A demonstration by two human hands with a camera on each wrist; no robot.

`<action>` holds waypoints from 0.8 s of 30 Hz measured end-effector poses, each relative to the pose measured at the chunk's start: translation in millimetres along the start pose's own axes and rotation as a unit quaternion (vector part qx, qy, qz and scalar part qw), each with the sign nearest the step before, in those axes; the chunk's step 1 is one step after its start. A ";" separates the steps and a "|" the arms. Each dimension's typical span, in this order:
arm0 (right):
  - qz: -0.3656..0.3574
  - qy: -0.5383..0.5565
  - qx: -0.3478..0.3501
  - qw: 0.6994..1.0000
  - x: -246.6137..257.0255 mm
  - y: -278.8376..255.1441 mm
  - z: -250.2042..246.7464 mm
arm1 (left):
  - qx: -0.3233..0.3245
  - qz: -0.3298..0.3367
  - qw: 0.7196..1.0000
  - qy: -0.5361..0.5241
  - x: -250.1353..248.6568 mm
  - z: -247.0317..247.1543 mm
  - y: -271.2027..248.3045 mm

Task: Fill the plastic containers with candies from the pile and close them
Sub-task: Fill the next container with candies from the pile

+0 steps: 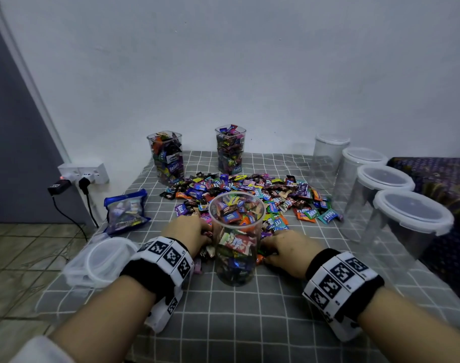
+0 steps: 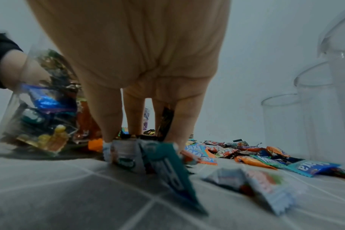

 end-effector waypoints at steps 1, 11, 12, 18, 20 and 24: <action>-0.001 -0.003 0.000 1.000 1.0 -1.0 0.3 | -0.007 -0.006 1.000 -0.008 0.8 -2.1 -0.8; -0.013 -0.008 -0.008 1.000 3.3 -3.4 -1.4 | -0.078 -0.031 0.992 -0.095 9.2 -13.0 -9.6; -0.013 -0.010 -0.011 1.000 2.9 -3.5 -1.9 | -0.084 -0.032 0.991 -0.097 9.5 -14.0 -10.2; -0.021 -0.004 -0.042 0.999 3.3 -3.8 -5.8 | -0.108 -0.061 0.989 -0.080 13.6 -17.8 -13.4; -0.024 0.003 -0.057 0.998 3.1 -4.0 -7.9 | -0.111 -0.067 0.989 -0.074 14.6 -18.5 -14.5; -0.028 0.022 -0.085 0.996 2.6 -6.2 -13.9 | -0.126 -0.069 0.987 -0.069 15.1 -21.7 -17.0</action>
Point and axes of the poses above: each hand's wrist, its own y-axis towards the middle knuckle, its own z-axis out of the palm, x = y × z, the point moved 8 cm from there along y, towards the middle knuckle, and after that the axes turned 15 degrees about y, right-handed, at the moved point
